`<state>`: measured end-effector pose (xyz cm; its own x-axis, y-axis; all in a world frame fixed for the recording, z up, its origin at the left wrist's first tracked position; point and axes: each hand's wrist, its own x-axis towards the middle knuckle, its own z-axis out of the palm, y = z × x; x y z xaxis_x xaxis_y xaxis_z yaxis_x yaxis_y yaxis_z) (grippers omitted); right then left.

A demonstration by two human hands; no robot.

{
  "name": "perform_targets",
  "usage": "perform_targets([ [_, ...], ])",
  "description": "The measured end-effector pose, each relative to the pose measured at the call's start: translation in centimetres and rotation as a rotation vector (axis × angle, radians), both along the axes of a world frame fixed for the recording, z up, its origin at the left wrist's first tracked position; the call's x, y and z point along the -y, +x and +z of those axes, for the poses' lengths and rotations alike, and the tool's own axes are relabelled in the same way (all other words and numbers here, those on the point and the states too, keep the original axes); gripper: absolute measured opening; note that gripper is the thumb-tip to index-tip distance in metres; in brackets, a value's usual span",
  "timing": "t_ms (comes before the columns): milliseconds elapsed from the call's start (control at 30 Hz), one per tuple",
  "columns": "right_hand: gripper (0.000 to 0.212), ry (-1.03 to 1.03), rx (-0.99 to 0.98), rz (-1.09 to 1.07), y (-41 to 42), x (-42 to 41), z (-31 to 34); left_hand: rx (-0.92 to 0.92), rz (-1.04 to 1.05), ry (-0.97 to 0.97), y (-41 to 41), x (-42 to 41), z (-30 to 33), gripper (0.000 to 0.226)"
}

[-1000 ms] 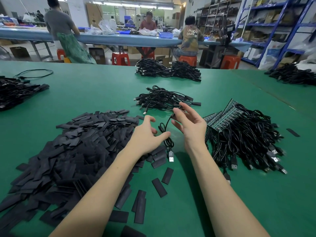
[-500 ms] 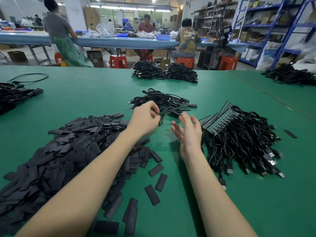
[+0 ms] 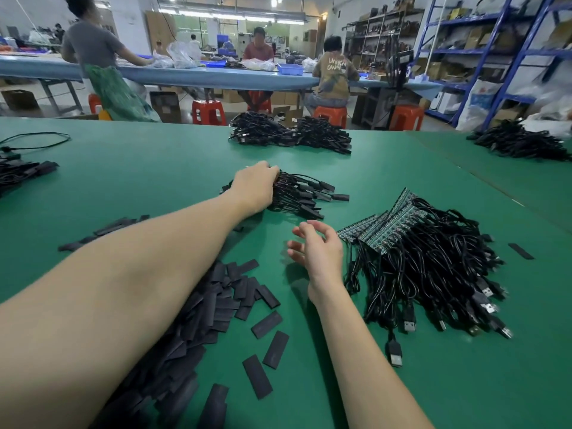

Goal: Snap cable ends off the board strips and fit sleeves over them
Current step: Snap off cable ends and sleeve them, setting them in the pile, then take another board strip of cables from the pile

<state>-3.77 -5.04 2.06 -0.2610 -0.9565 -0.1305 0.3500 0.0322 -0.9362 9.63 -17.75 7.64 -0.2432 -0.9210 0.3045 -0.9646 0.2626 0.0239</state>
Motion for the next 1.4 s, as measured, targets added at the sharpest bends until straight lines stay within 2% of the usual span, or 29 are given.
perform_targets([
  [100, 0.016, 0.000, -0.020, 0.018, 0.1, -0.1, 0.0, -0.021, -0.035, 0.000, 0.2, -0.5, -1.7, 0.035],
  [200, 0.015, -0.006, -0.032, 0.028, 0.3, -0.2, 0.1, 0.065, -0.074, -0.011, 0.6, -0.8, -3.4, 0.052],
  [400, 0.011, -0.011, -0.053, 0.032, 0.3, -0.2, 0.1, 0.238, -0.021, 0.073, 0.2, 0.5, -3.9, 0.065],
  [500, 0.011, -0.010, -0.053, 0.040, 0.2, -0.2, 0.2, 0.188, -0.007, 0.132, -0.1, 1.0, -3.1, 0.057],
  [633, 0.008, -0.010, -0.047, 0.051, 0.1, -0.2, 0.1, 0.007, 0.019, 0.034, 0.0, 0.3, -3.4, 0.047],
  [733, 0.007, -0.010, -0.058, 0.049, 0.3, -0.1, 0.1, 0.102, 0.045, -0.103, 0.1, -0.4, -4.8, 0.038],
  [833, 0.008, -0.010, -0.090, 0.055, 0.5, 0.0, 0.0, -0.055, -0.032, 0.005, -0.2, -0.6, -5.2, 0.021],
  [967, 0.009, -0.005, -0.103, 0.064, 0.5, 0.0, -0.1, -0.059, -0.064, 0.133, -0.1, 0.2, -4.8, 0.032],
  [1200, 0.009, 0.011, -0.083, 0.092, 0.1, 0.1, -0.1, -0.113, 0.038, 0.339, -0.9, 1.2, -4.0, 0.057],
  [1400, 0.009, 0.070, 0.000, 0.156, -0.7, 0.1, 0.5, -0.249, 0.041, 0.115, -1.9, -0.8, -4.8, 0.036],
])
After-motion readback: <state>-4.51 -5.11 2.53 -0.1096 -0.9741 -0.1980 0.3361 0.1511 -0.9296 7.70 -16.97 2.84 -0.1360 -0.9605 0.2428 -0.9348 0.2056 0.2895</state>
